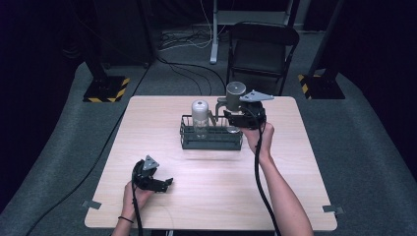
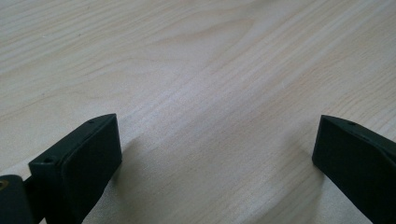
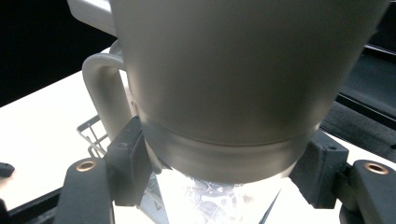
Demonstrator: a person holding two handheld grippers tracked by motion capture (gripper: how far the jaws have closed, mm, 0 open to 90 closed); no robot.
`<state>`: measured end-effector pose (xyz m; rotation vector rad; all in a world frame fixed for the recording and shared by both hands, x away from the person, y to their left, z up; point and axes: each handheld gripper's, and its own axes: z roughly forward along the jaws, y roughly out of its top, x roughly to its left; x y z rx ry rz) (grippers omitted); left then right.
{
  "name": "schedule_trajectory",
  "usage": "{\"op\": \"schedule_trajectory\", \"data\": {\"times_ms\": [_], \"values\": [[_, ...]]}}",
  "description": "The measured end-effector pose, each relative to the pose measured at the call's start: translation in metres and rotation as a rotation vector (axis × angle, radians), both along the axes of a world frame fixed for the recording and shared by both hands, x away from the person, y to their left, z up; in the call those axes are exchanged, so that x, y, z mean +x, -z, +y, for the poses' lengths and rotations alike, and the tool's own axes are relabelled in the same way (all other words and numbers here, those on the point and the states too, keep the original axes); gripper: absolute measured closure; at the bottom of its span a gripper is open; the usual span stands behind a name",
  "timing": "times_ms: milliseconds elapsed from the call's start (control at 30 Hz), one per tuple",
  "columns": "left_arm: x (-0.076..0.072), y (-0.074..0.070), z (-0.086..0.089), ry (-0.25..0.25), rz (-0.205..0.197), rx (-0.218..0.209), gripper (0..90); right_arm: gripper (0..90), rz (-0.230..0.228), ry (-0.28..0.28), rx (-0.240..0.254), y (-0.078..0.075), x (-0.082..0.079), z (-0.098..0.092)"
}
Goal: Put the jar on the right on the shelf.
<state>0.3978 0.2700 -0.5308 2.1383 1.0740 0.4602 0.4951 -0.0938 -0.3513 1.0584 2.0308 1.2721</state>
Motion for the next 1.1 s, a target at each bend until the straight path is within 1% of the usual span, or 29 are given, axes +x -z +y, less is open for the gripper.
{"op": "schedule_trajectory", "data": {"times_ms": [200, 333, 567, 767, 867, 1100], "values": [[0.000, 0.000, 0.000, 0.003, 0.000, -0.001, 1.0, 30.2, 0.005, 0.014, 0.003, 0.004, 0.008, 0.001], [0.000, 0.000, 0.000, 0.003, 0.000, -0.002, 1.0, 30.2, 0.008, 0.023, 0.015, 0.008, 0.012, 0.001], [0.000, 0.000, 0.000, 0.003, 0.000, -0.002, 1.0, 30.2, 0.015, 0.037, 0.017, 0.014, 0.020, 0.002], [0.000, 0.000, 0.000, 0.004, 0.000, -0.002, 1.0, 30.2, 0.020, 0.049, 0.025, 0.020, 0.026, 0.000], [0.000, 0.000, 0.000, 0.004, 0.000, -0.002, 1.0, 30.2, 0.020, 0.053, 0.022, 0.022, 0.028, 0.000], [0.000, 0.000, 0.000, 0.005, 0.000, -0.002, 1.0, 30.2, 0.032, 0.065, 0.029, 0.028, 0.033, 0.000]]}}
